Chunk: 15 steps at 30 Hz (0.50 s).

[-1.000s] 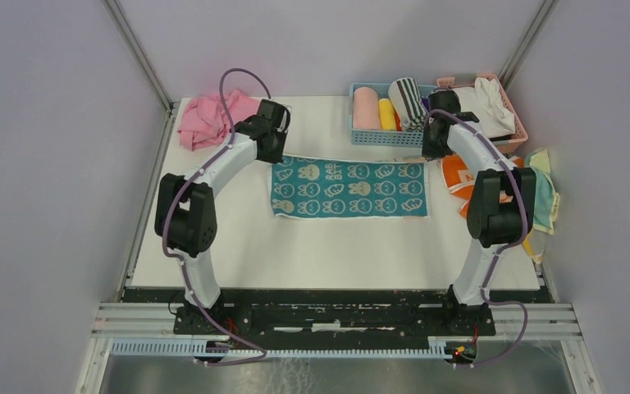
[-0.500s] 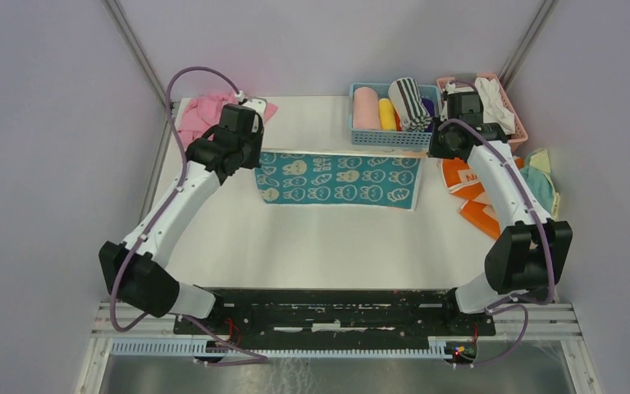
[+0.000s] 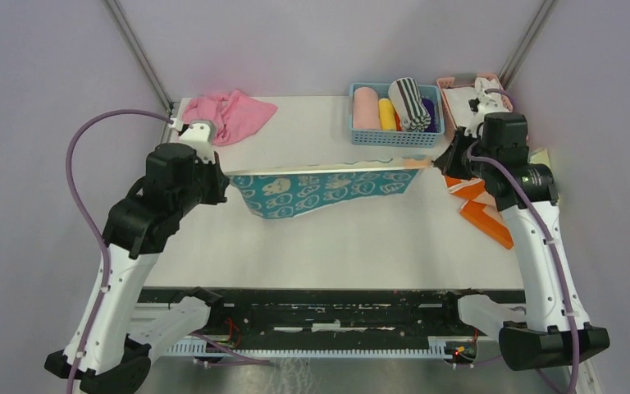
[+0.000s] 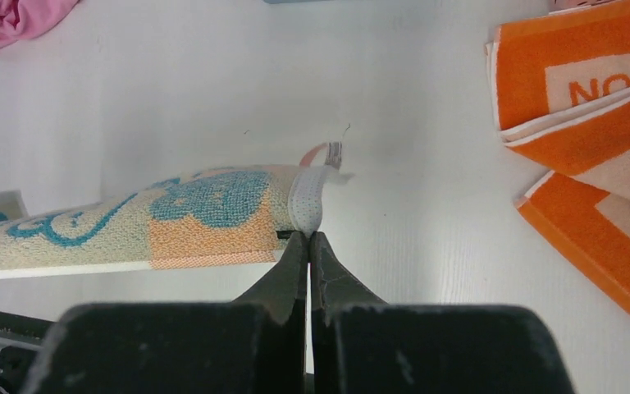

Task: Roll the towels
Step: Flatten out the towel at the center of the board.

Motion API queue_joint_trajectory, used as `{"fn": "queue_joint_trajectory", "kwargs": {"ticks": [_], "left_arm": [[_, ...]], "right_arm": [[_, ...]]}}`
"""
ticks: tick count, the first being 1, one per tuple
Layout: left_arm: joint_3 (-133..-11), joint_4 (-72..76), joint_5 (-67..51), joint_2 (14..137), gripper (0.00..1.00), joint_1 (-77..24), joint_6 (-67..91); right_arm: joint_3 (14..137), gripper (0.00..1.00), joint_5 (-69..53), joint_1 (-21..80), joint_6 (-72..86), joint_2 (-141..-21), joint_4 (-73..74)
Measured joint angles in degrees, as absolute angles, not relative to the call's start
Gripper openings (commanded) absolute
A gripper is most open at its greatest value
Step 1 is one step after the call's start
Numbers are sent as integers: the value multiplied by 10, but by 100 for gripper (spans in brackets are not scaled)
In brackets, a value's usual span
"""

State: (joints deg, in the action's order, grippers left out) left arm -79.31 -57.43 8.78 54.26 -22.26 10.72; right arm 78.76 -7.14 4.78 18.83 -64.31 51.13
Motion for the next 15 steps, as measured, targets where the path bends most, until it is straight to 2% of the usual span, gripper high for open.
{"fn": "queue_joint_trajectory", "kwargs": {"ticks": [3, 7, 12, 15], "left_arm": [[-793, -591, 73, 545, 10, -222, 117], [-786, -581, 64, 623, 10, -222, 119], [-791, -522, 59, 818, 9, -219, 119], [-846, -508, 56, 971, 8, -217, 113]], "right_arm": [[788, 0, -69, 48, 192, -642, 521], [788, 0, -25, 46, 194, -701, 514], [792, 1, 66, 43, 194, -865, 470], [823, 1, 114, 40, 186, -984, 443]]}}
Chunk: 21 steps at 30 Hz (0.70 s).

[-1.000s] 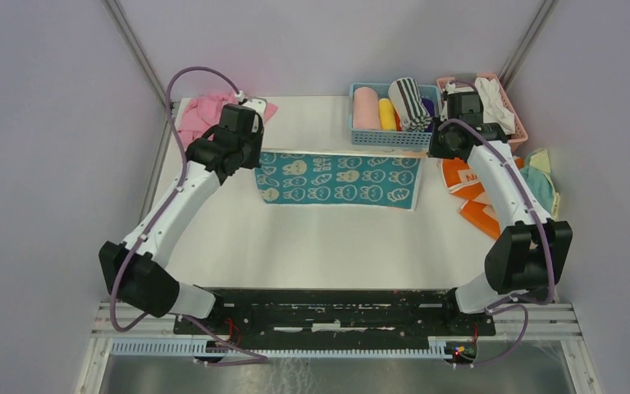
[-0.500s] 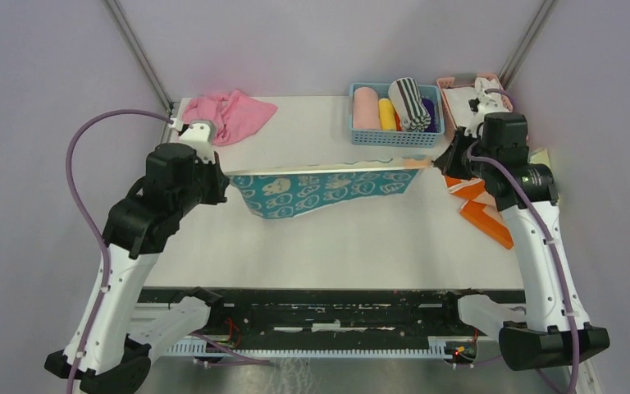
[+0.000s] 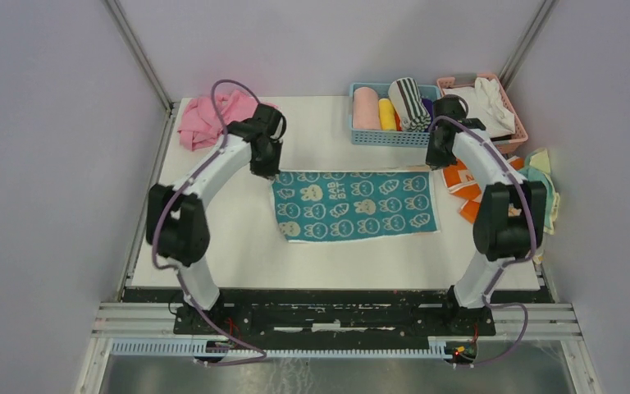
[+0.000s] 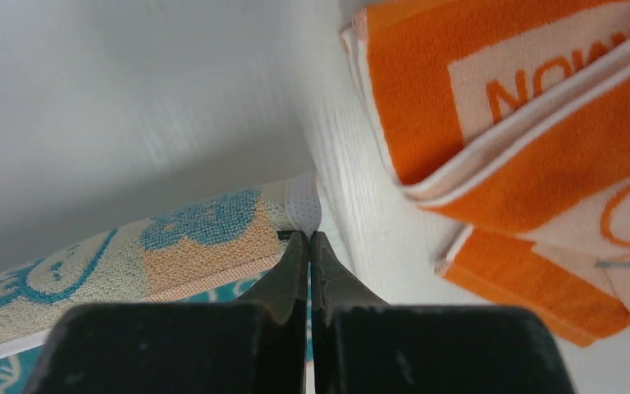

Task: Roll the towels
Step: Flatten out the towel at the center of the board.

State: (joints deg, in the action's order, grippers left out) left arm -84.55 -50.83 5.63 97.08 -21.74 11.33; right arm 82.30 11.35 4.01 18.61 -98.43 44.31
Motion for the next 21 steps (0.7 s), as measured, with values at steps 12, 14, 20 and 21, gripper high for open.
{"fn": "queue_joint_trajectory", "kwargs": {"ticks": [12, 14, 20, 21], "left_arm": [[-1079, -467, 41, 1219, 16, -215, 75], [-1079, -461, 37, 1222, 32, -215, 75], [-1009, -422, 30, 1197, 47, -215, 77], [-984, -416, 30, 1183, 49, -215, 79]], "right_arm": [[888, 0, 181, 32, 142, -1115, 362], [888, 1, 180, 32, 138, -1115, 353], [872, 1, 174, 31, 136, -1113, 335], [868, 1, 172, 31, 136, -1112, 335]]}}
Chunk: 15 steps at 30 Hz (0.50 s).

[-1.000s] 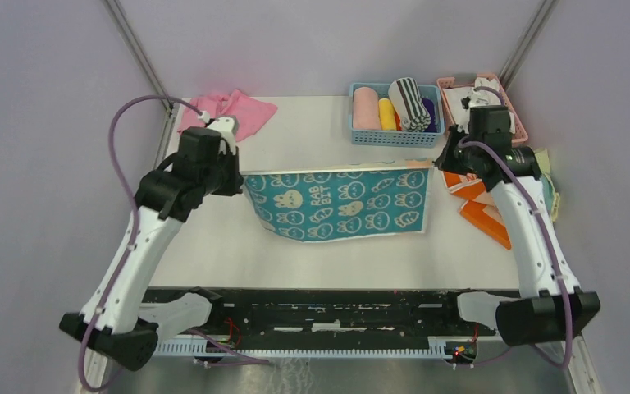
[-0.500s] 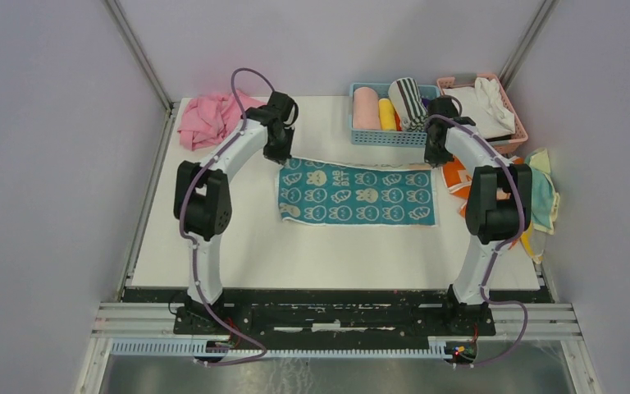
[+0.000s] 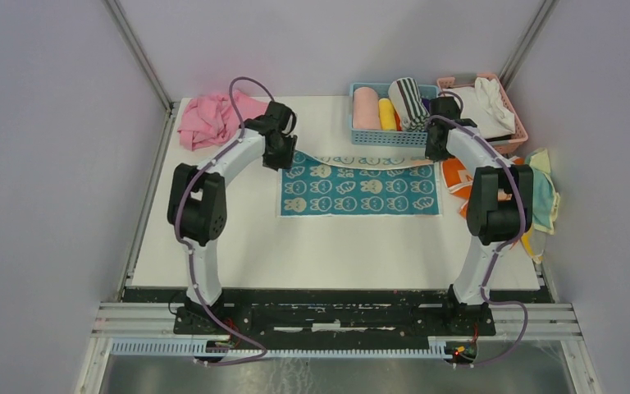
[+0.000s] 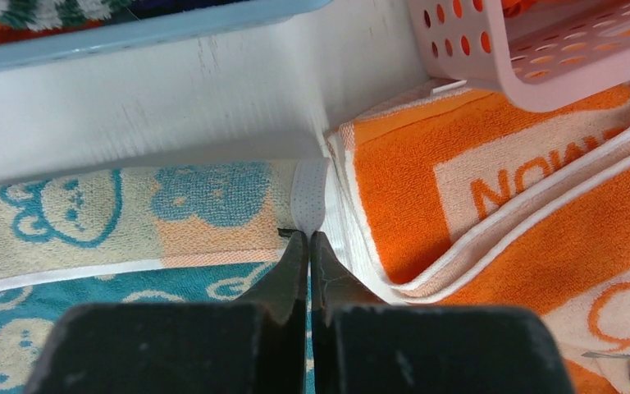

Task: Roll the towels
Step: Flatten out the towel at the center of the board.

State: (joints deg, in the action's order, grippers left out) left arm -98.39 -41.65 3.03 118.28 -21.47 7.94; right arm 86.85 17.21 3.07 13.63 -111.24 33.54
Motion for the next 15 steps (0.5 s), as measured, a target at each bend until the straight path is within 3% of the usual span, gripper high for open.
{"fn": "queue_joint_trajectory", "kwargs": {"ticks": [8, 15], "left_arm": [[-808, -383, 39, 994, 54, -215, 116], [-754, -311, -17, 997, 45, -214, 167]], "right_arm": [[859, 1, 150, 28, 136, -1105, 335], [826, 0, 128, 28, 140, -1078, 333]]}}
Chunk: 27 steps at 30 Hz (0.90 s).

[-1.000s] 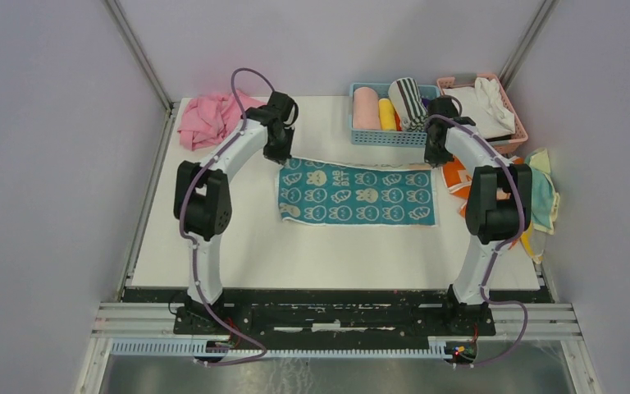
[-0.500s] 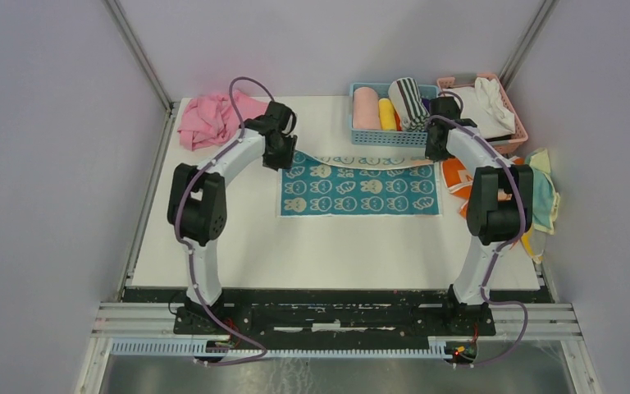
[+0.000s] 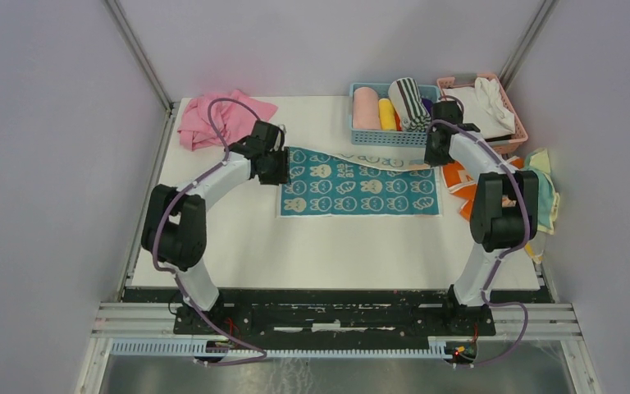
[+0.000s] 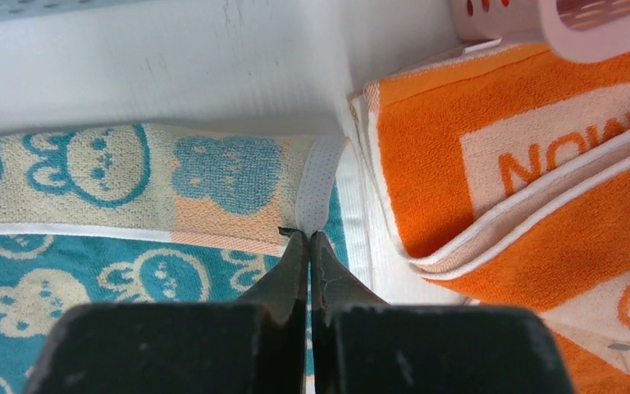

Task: Roll the towels
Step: Flatten out the towel at the center of the board.

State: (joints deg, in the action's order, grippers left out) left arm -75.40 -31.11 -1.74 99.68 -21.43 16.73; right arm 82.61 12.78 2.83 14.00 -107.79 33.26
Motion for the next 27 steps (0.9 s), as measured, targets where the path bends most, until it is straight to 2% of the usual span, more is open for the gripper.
{"fn": "queue_joint_trajectory", "kwargs": {"ticks": [8, 16, 18, 22, 27], "left_arm": [[-603, -238, -55, 1010, 36, -209, 249], [-478, -171, -51, 915, 33, -170, 299], [-455, -174, -44, 890, 35, -153, 303], [-436, -202, -25, 851, 49, -124, 307], [-467, -223, -21, 817, 62, -110, 327]], "right_arm": [[781, 1, 106, 28, 154, -1049, 330], [717, 1, 58, 28, 197, -996, 329], [694, 1, 36, 28, 212, -977, 324], [648, 1, -4, 33, 234, -943, 309], [597, 0, -26, 46, 253, -898, 291]]}}
